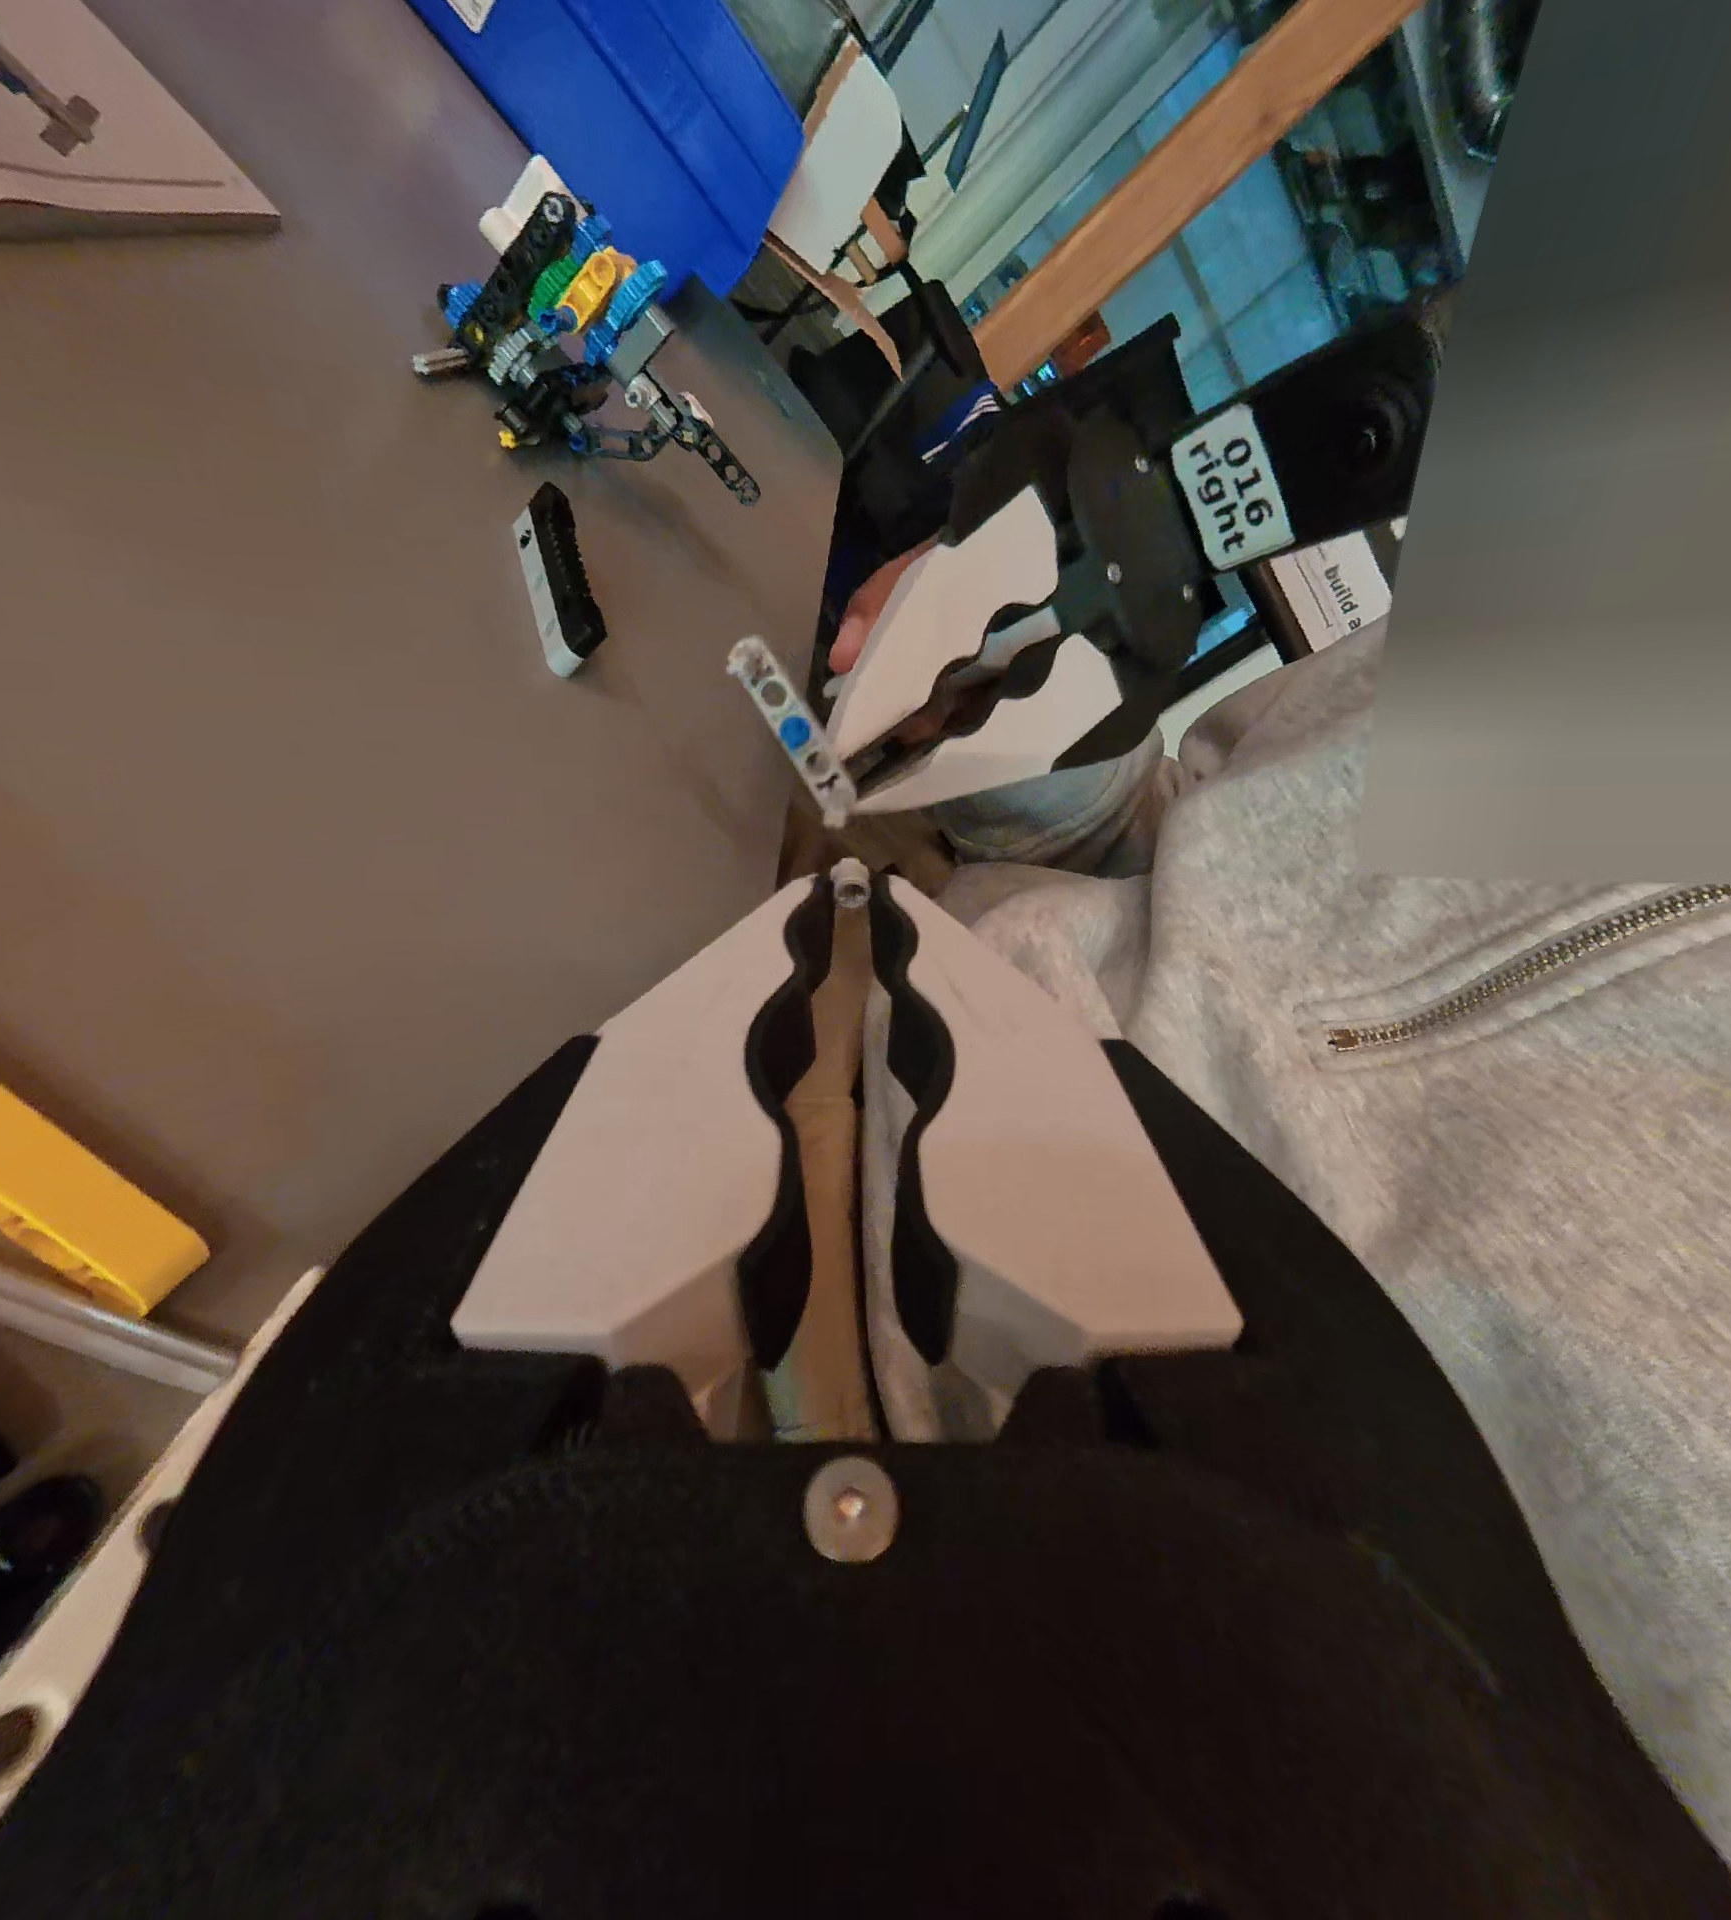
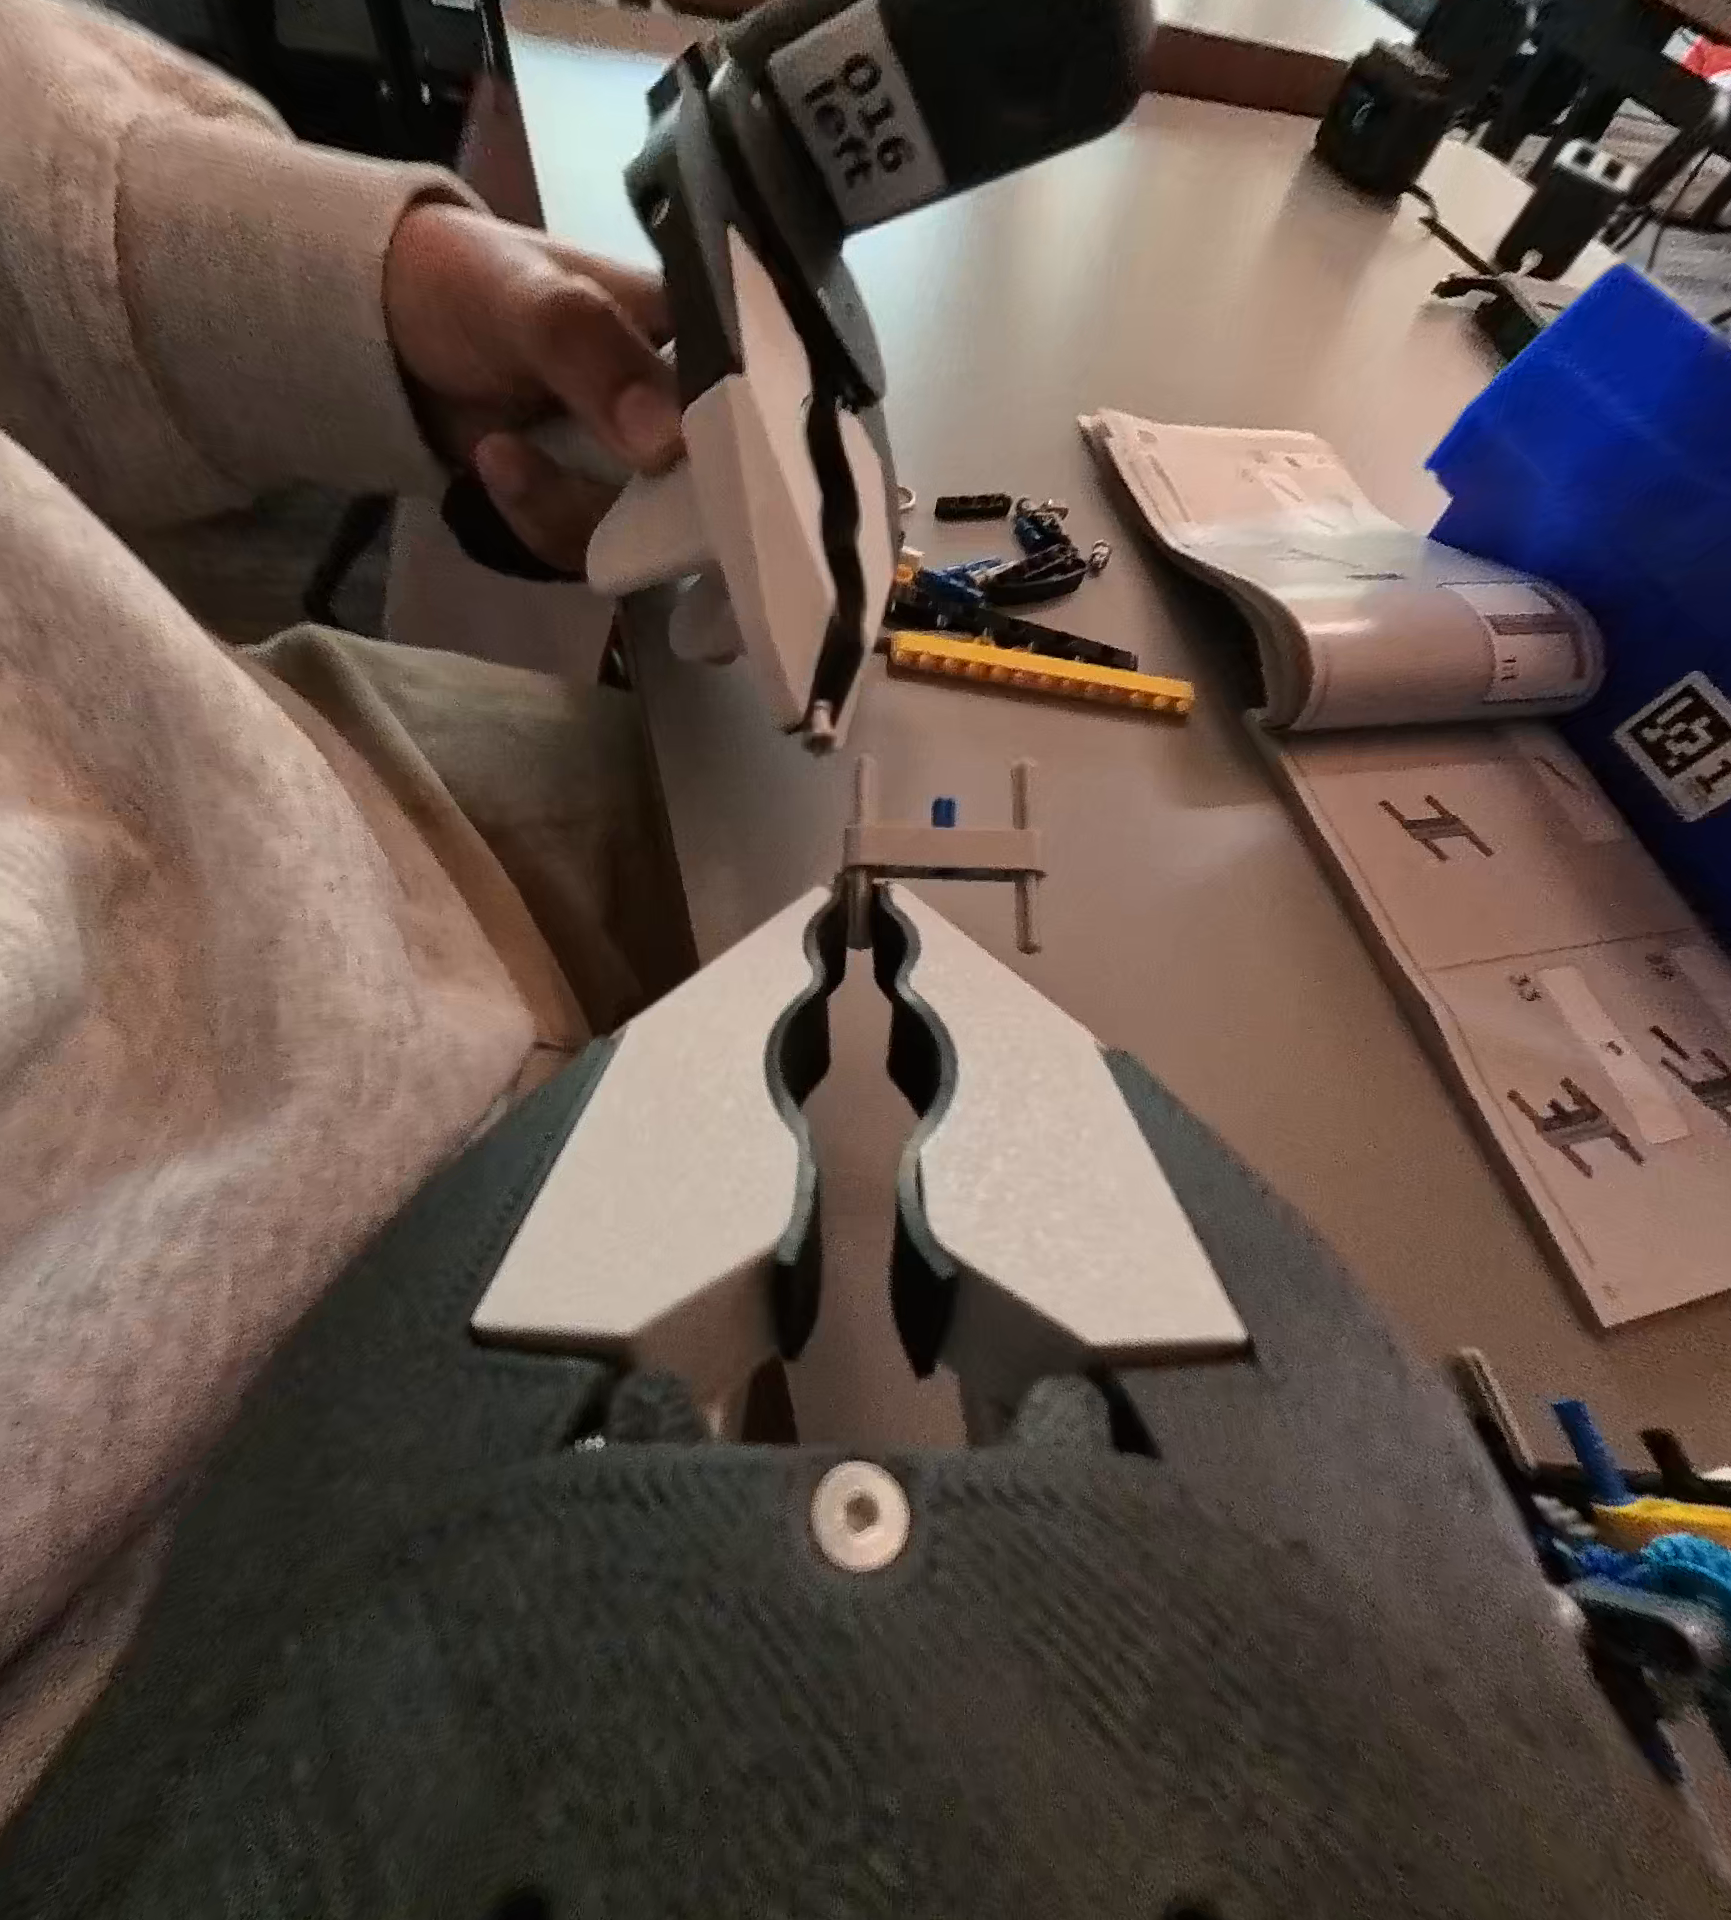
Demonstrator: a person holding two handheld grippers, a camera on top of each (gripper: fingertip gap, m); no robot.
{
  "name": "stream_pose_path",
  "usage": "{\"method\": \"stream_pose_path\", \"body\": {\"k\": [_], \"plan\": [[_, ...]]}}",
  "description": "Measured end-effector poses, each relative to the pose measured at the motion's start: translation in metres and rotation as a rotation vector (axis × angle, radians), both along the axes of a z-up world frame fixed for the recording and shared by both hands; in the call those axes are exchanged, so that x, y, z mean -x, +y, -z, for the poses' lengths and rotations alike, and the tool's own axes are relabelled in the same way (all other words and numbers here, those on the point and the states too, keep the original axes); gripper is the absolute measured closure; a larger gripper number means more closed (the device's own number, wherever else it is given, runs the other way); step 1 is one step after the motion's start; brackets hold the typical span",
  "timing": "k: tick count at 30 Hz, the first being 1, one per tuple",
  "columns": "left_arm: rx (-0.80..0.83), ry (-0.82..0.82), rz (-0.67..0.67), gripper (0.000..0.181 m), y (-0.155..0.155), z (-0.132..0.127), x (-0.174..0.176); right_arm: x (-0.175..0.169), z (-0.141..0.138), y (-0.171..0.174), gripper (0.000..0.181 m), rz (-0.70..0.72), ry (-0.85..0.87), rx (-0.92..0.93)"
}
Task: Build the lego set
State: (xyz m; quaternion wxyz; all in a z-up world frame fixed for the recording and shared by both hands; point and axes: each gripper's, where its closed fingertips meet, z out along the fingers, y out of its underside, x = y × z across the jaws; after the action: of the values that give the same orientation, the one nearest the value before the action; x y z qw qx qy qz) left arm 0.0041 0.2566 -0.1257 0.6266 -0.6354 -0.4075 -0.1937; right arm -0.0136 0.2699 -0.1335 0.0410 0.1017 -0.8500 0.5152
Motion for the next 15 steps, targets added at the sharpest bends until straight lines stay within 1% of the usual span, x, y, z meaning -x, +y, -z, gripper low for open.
{"method": "stream_pose_path", "body": {"k": [3,10,15], "plan": [[-0.028,-0.004,-0.005,0.177,-0.0004,-0.0027,0.0015,-0.0051,0.0042,0.0,0.178,-0.023,0.041,-0.017],[-0.077,-0.029,0.015,0.177,0.0002,-0.0064,-0.0003,-0.0073,-0.0044,-0.0009,0.178,-0.037,0.037,0.038],[-0.103,-0.051,0.033,0.177,0.0013,-0.008,-0.0027,-0.0095,-0.0053,-0.0019,0.178,-0.044,0.053,0.042]]}}
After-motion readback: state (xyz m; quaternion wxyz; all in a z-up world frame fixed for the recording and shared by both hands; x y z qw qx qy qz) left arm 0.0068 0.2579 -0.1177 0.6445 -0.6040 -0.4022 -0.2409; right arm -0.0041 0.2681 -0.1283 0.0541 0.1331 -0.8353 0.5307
